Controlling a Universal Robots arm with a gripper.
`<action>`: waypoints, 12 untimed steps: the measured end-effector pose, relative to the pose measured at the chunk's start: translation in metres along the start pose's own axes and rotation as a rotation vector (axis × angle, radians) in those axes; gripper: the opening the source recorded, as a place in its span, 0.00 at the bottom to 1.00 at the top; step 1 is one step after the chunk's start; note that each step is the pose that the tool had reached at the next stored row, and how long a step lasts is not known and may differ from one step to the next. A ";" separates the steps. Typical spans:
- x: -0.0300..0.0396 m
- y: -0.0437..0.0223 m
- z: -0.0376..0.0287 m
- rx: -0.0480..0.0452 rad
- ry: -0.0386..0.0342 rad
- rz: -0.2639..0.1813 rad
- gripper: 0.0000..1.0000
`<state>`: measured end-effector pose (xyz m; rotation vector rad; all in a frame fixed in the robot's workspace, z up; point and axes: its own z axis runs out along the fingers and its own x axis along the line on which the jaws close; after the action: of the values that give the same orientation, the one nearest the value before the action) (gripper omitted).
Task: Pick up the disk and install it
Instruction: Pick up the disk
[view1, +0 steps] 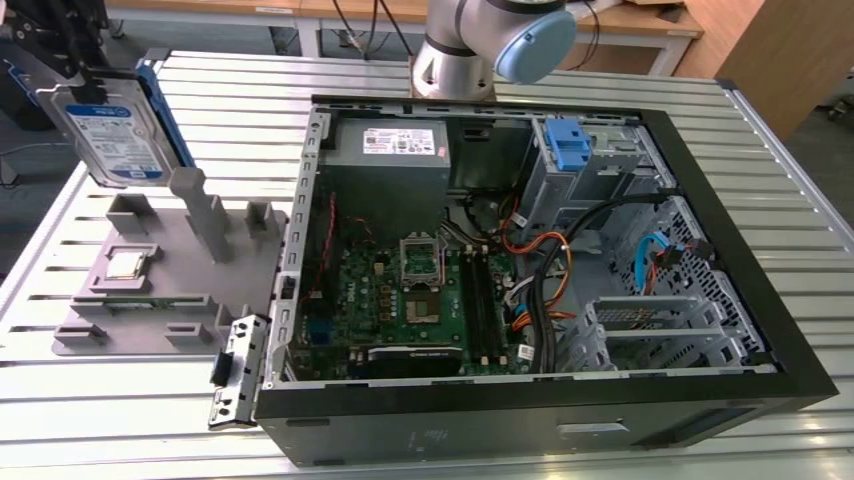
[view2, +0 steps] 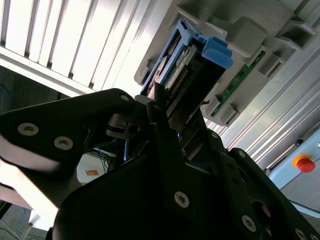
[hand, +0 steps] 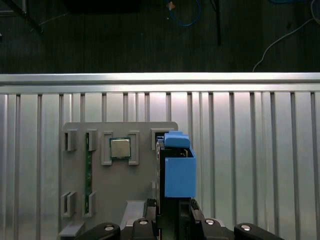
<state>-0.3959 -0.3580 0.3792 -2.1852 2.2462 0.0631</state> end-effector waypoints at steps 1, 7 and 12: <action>0.0000 0.0000 -0.0003 0.0000 0.0000 0.000 0.35; 0.0000 0.0000 -0.0018 0.0000 0.0000 0.000 0.35; -0.0001 0.0000 -0.0027 0.0001 0.0000 0.000 0.35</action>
<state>-0.3959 -0.3580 0.3819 -2.1852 2.2461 0.0631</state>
